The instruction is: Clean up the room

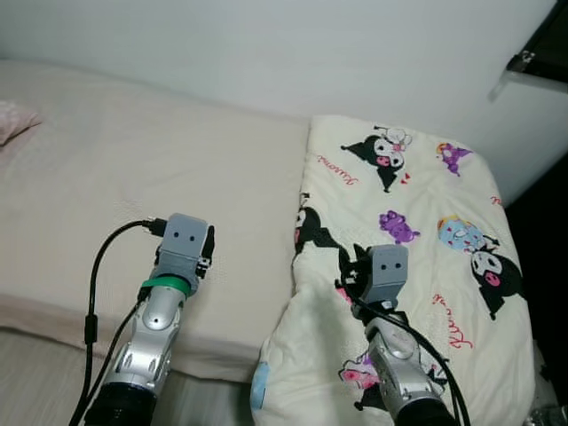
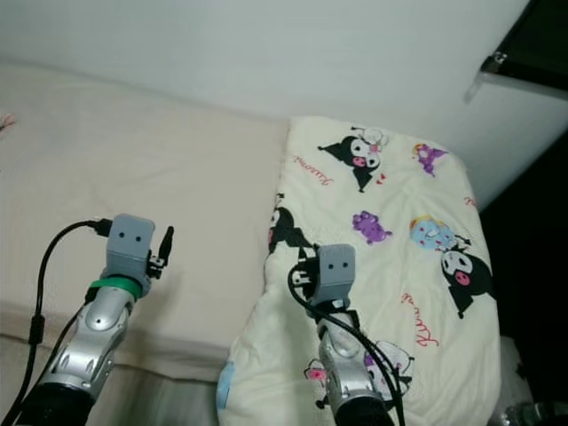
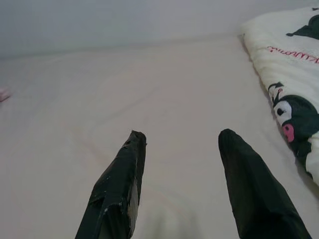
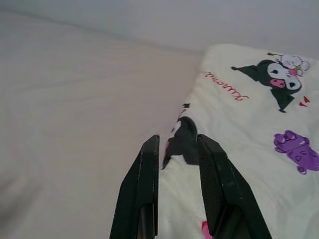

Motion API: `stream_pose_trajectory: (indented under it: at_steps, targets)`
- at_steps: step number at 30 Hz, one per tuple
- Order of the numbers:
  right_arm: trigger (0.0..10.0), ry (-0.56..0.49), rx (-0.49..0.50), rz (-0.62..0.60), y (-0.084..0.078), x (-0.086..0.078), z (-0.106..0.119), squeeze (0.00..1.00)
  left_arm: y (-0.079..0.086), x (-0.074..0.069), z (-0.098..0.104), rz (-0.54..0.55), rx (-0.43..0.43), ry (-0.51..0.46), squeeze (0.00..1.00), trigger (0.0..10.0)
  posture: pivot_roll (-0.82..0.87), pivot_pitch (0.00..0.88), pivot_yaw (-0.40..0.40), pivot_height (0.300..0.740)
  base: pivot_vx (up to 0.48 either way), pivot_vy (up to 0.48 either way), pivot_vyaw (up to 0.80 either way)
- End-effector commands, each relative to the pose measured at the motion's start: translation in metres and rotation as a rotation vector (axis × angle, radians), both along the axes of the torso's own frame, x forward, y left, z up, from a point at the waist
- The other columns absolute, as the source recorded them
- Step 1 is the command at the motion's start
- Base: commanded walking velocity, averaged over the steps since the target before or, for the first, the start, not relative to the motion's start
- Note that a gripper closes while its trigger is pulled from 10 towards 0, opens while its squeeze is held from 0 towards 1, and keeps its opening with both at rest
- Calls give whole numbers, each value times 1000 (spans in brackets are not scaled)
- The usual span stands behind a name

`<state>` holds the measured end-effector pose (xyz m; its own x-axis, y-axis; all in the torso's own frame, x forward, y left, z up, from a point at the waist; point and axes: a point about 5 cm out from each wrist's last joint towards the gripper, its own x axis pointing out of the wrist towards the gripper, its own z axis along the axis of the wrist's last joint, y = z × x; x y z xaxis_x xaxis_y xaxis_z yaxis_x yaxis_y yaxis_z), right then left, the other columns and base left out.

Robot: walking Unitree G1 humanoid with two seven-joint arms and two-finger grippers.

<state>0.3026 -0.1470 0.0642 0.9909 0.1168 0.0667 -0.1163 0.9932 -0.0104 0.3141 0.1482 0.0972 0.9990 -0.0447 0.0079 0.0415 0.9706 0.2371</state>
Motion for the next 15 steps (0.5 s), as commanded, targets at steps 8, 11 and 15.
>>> stream_pose_trajectory:
  at_steps: [8,11,15]
  targets:
    - [10000,-1,-19,-23,-2,0,-2,0,-5,-1,-4,-22,11,13,0,10000,-30,11,-39,740,-427,0,0]
    - [10000,-4,-30,-30,-1,0,-1,0,-5,0,-4,-25,12,13,0,10000,-32,16,-35,740,-428,0,0]
    - [10000,-7,-35,-30,0,0,-1,0,-5,-1,-4,-29,13,15,0,10000,-33,15,-32,740,-427,0,0]
